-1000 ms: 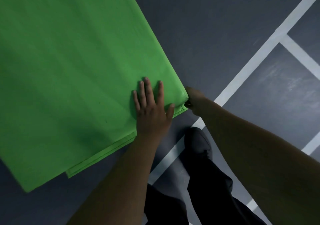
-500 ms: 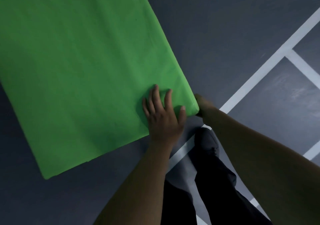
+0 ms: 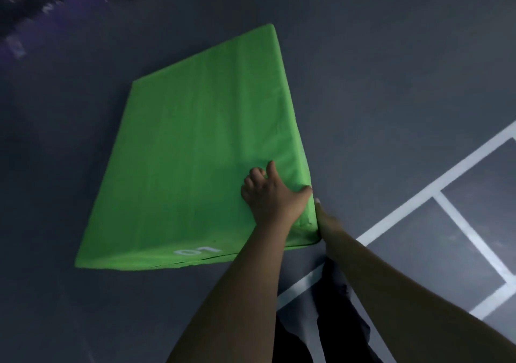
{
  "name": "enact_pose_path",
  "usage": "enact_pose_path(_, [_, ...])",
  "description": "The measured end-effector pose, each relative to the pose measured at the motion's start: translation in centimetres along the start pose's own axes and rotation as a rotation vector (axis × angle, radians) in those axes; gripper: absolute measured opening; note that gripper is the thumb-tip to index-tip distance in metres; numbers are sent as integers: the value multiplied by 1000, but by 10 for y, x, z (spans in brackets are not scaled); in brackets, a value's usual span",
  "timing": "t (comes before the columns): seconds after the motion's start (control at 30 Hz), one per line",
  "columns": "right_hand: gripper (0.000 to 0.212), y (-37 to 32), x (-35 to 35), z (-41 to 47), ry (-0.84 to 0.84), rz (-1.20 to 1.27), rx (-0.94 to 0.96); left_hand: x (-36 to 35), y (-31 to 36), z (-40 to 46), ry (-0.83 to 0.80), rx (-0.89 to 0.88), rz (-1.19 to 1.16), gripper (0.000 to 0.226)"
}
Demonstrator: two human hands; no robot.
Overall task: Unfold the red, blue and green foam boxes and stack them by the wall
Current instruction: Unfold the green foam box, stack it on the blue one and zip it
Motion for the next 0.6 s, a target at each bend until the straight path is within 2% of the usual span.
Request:
enact_pose_path(0.23, [77, -42, -54, -106, 6, -133, 143, 111, -58, -13, 55, 68, -196, 89])
enact_pose_path(0.33, [72, -58, -90, -147, -11, -255, 233, 157, -116, -22, 83, 187, -385, 84])
enact_pose_path(0.43, [73, -71, -144, -193, -52, -420, 319, 201, -182, -39, 185, 307, -509, 87])
enact_pose_path(0.6, [84, -63, -241, -244, -231, -721, 376, 225, -296, -72, 254, 456, -312, 102])
Point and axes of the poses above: each hand's wrist, its own z-axis towards the middle knuckle, its own x-axis out of the back of the hand, y = z × x, the point moved 9 cm from there along z, towards the middle knuckle, and after that the axes turned 3 degrees about -x, right-handed, at the moved point
